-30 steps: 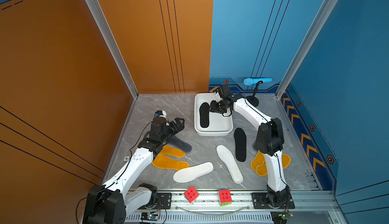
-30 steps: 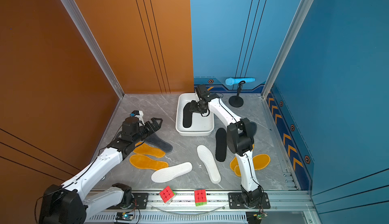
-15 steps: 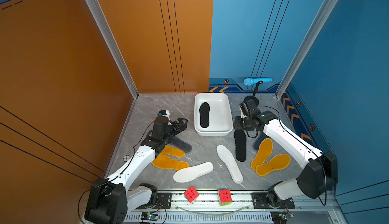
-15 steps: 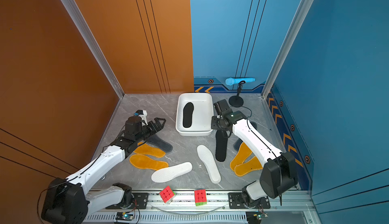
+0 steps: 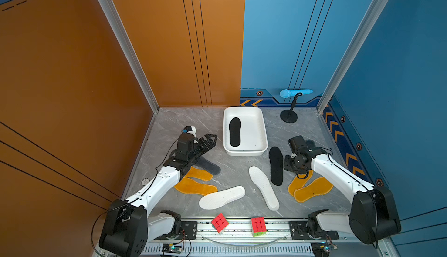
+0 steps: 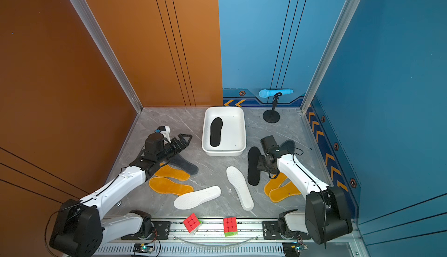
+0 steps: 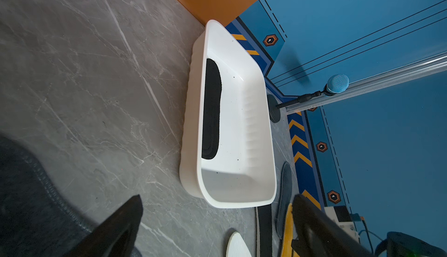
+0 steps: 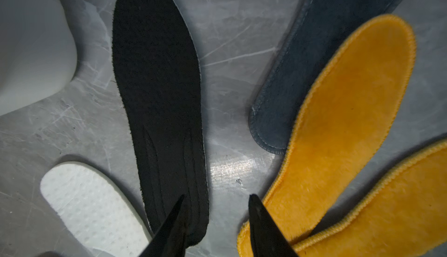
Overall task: Put the insoles into the storage box
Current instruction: Pick up the insole from the center of the board.
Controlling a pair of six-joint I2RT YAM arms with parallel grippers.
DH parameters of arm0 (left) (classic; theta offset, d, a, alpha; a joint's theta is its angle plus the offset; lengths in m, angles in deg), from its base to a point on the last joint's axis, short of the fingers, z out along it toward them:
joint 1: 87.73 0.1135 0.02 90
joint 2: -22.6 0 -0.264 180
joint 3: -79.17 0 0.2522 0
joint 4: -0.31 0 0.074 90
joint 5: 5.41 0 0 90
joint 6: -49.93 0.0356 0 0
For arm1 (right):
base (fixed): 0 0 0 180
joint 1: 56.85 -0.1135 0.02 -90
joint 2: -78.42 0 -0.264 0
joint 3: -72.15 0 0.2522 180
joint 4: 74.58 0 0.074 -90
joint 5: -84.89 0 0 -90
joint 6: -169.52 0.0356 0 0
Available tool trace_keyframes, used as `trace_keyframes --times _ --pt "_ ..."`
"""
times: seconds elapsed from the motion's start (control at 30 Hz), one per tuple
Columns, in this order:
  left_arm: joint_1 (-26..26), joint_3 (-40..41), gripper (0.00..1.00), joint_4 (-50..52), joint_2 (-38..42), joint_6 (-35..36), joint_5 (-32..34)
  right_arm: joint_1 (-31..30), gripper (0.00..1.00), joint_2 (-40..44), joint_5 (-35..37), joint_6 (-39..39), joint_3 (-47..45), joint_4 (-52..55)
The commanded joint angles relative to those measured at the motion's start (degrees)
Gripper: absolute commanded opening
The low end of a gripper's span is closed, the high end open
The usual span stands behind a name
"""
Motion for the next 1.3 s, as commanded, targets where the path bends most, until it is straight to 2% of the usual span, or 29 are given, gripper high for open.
trace_keyframes --times 0.0,0.47,0.97,1.17,1.27 --pt "-0.5 0.7 0.98 -0.9 -0.2 -0.8 -0.3 0.3 0.40 -2.8 -2.2 0.8 -1.7 -4.1" --pt "-0.5 0.6 0.98 -0.8 -0.3 -1.7 0.0 -1.1 0.34 -11.3 -5.6 1.9 -5.1 -13.6" --pt "-0.8 0.7 0.98 -0.8 -0.2 -2.0 0.0 -2.2 0.16 -11.1 -6.8 2.6 -7.3 -16.5" --pt "-0.8 0.9 0.98 -0.7 0.2 -2.0 0.0 -2.2 0.00 -10.0 -6.1 2.6 -7.5 -16.6" --pt "-0.8 0.9 0.98 -0.4 0.3 -1.9 0.0 -2.0 0.00 -8.6 -5.5 2.4 -7.9 -16.4"
